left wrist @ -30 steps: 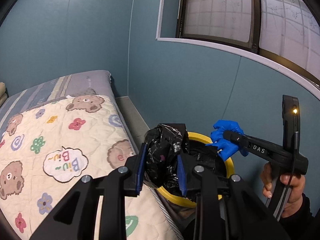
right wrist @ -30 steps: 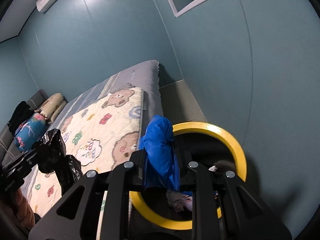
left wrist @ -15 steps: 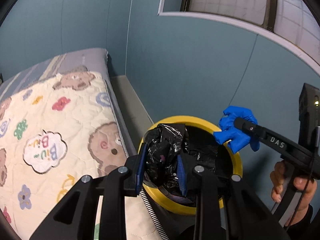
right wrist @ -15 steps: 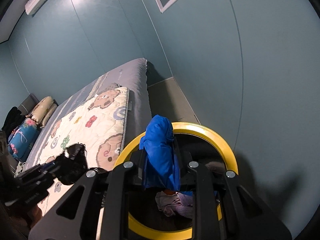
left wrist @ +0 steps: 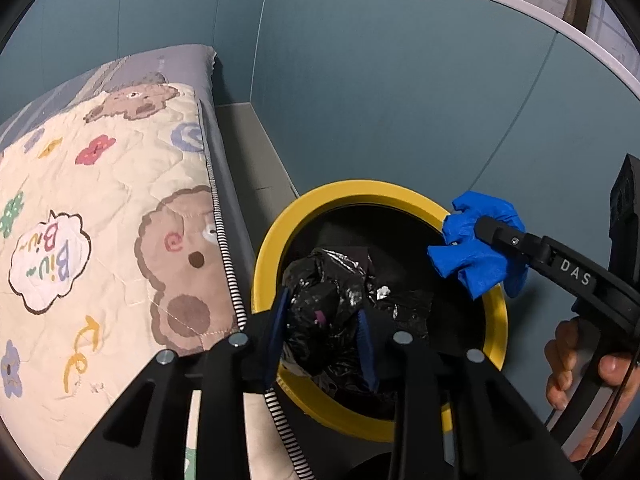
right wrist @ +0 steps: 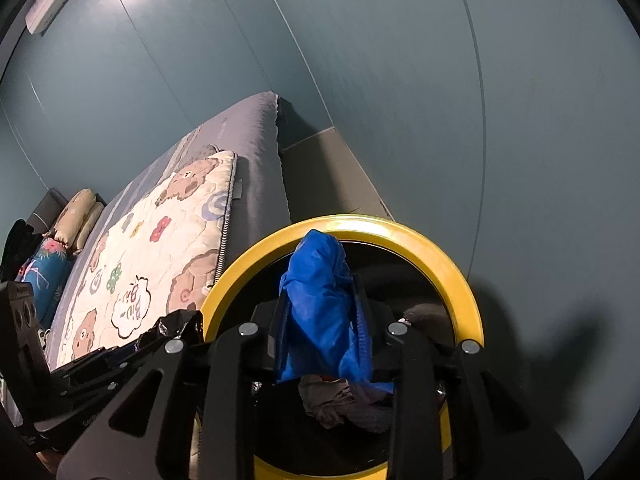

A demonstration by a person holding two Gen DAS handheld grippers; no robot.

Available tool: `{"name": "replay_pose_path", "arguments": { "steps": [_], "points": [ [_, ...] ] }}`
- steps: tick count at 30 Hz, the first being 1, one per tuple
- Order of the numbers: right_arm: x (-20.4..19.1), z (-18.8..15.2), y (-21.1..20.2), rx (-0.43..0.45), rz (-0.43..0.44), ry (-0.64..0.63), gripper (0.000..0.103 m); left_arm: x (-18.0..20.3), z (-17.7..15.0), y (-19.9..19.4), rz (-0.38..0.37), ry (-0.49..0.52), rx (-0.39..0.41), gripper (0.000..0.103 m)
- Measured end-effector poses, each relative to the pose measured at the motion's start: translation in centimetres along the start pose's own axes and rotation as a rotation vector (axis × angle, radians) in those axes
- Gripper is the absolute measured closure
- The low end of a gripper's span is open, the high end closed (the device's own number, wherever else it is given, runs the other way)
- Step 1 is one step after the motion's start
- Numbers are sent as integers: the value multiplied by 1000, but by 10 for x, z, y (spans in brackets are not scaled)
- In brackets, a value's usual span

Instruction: Collect trash

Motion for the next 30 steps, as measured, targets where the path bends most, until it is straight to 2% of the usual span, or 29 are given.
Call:
{"name": "replay_pose_path", "arguments": {
  "steps": [4, 7, 14, 24, 30],
  "points": [
    [0, 0, -6, 11, -16, 1, 64, 1, 0, -1, -3, 3, 5, 69],
    [0, 3, -9, 21, -23, 7, 57, 1, 1, -4, -5, -1, 8, 58],
    [1, 9, -22, 46, -32, 12, 52, -3, 2, -9, 11, -17, 18, 36],
    [-5, 6, -40, 51, -19, 14, 51, -15, 1, -23, 18, -42, 37, 33],
    [-22, 0, -47, 43, -3, -6, 50, -31, 0, -41, 19, -66, 64, 33]
  ]
}}
Point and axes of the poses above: each gripper's, at about its wrist camera, not at the fingertips, and y roughly the way its jaws point, x to its right, z to its top, the point moved 6 cm from there along y, roughly the way its jaws point, and after that the axes turned 8 degrees about z, right-handed, at the moved point
